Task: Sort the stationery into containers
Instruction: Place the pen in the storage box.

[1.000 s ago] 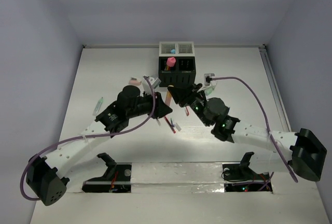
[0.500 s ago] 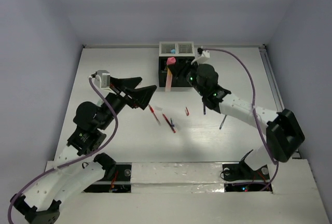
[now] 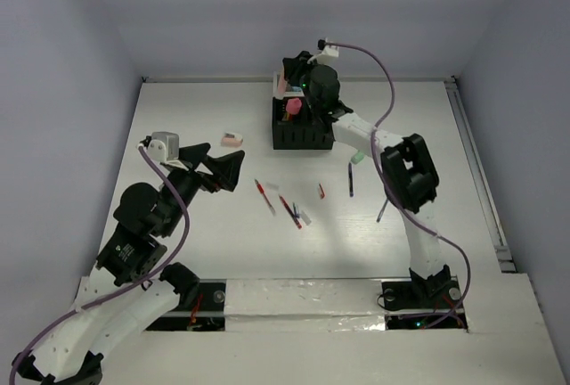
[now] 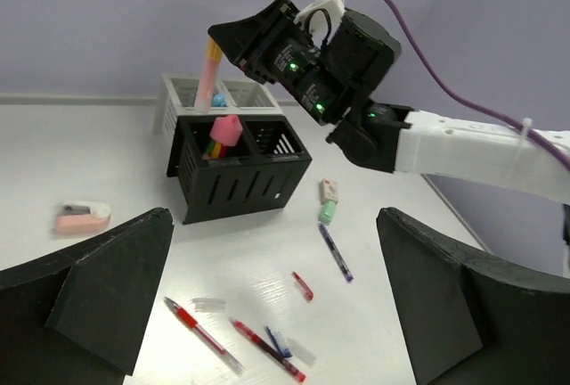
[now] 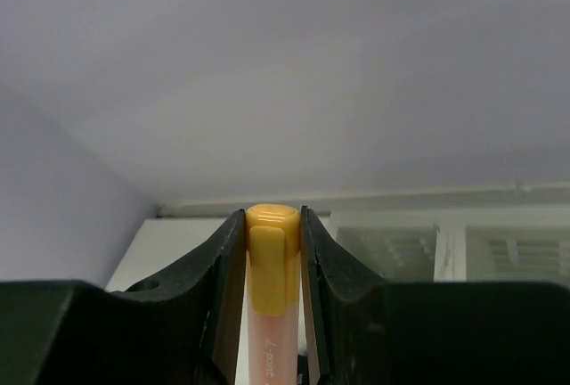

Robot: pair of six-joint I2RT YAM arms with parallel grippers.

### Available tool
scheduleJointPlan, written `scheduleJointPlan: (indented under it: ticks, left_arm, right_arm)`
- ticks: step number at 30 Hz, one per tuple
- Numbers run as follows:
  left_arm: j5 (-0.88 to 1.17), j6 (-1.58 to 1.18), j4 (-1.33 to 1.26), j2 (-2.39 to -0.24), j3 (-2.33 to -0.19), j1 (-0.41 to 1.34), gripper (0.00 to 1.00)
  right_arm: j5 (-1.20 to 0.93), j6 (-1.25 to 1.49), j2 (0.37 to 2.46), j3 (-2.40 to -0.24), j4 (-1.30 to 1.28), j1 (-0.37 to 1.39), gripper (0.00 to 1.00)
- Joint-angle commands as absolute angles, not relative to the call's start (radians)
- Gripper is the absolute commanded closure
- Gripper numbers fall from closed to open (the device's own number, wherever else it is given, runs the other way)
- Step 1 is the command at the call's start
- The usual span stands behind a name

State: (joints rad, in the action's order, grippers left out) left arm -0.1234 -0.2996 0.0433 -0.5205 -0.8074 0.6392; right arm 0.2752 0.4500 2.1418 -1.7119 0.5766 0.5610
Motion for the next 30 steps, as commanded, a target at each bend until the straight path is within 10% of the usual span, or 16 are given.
scheduleJointPlan:
  ticks: [1, 19, 25, 30]
  left_arm:
    - [-0.178, -0.245, 0.048, -0.503, -0.828, 0.64, 0.01]
    - [-0.207, -0.236, 0.054, -0.558, -0.824, 0.621, 0.01]
    - [-0.274, -0.248, 0.08, -0.607, -0.828, 0.621, 0.01]
    - [-0.389, -0.287, 0.156, -0.715, -0.865, 0.612, 0.01]
  right_arm:
    - [0.334, 0.339, 2.239, -1.937, 0.646, 0.551, 1.0]
    - [0.318, 0.121, 2.434, -2.096, 0.635, 0.541, 1.0]
    - [0.299, 0.094, 2.392, -2.049, 0.644, 0.541, 0.55]
    - [0.22, 0.084, 2.288, -2.0, 0.624, 0.532, 0.41]
